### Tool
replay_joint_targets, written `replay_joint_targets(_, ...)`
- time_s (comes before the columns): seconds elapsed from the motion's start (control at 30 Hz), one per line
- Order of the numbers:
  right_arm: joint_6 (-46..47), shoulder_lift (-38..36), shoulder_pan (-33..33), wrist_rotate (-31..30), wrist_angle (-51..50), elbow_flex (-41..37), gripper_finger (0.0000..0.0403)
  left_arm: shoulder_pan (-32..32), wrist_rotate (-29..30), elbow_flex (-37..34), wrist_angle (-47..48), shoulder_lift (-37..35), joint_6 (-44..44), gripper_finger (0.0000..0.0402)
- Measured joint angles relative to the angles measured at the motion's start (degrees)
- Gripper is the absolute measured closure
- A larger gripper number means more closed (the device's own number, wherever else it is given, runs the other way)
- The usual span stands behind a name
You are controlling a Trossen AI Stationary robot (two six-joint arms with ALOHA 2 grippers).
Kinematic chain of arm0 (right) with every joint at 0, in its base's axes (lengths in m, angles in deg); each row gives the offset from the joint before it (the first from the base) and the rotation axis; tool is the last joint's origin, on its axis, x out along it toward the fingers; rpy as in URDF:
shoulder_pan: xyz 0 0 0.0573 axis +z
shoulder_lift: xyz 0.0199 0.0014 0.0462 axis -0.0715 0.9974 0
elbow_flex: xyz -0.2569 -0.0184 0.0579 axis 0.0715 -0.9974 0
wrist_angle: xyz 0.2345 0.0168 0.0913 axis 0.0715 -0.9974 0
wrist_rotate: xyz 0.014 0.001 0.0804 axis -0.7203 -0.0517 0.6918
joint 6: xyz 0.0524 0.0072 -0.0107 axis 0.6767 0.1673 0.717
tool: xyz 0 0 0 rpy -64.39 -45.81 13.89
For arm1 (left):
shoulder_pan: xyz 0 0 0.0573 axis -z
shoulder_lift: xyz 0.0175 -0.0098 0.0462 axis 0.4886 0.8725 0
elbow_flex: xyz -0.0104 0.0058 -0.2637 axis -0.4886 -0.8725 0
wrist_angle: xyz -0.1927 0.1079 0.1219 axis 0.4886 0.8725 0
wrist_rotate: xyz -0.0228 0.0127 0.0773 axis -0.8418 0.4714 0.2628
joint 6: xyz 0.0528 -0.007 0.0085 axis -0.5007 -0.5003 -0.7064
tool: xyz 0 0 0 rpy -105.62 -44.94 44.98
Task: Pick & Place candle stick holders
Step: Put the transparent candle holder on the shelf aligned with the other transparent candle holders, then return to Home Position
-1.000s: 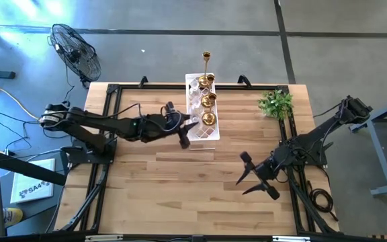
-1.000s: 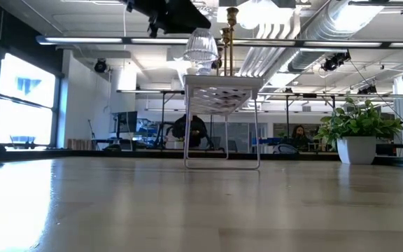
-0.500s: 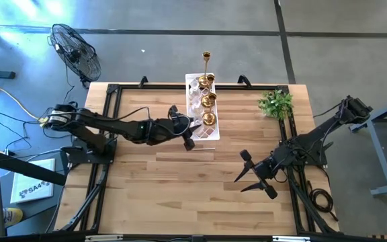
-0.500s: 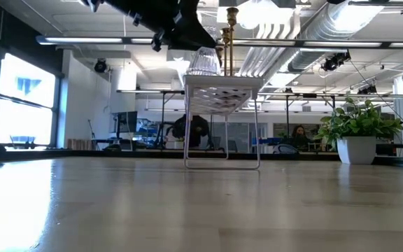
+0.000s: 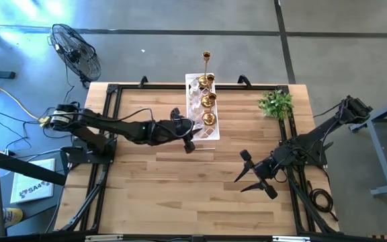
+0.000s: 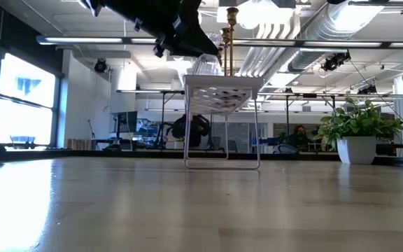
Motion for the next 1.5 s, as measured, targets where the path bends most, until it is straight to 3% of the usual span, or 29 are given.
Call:
replay_joint_targets(0.7, 0.2, 0.0, 0.0, 0.3, -0.5, 0.0, 0.0227, -0.1, -2.4, 0.1, 1.3, 0.9, -0.1, 0.0297)
replay_joint_targets(0.97, 0.3, 0.0, 0.0, 0.3, -0.7, 0.0, 0.0227, -0.1, -3.5, 0.0, 3.1, 1.0, 0.0, 0.0196)
replay_joint_targets(1.13, 0.3, 0.0, 0.0, 0.3, -0.9, 0.0, 0.0227, -0.1, -3.5, 0.0, 3.7, 0.9, 0.0, 0.0176)
replay_joint_targets(1.27, 0.2, 0.0, 0.0, 0.3, -0.9, 0.0, 0.0227, 0.0, -3.4, 0.0, 5.0, -1.7, -0.1, 0.0178)
replay_joint_targets(1.5, 0.2, 0.0, 0.0, 0.2, -1.4, 0.0, 0.0227, 1.5, 2.2, 0.0, 10.2, -12.3, -3.8, 0.0182)
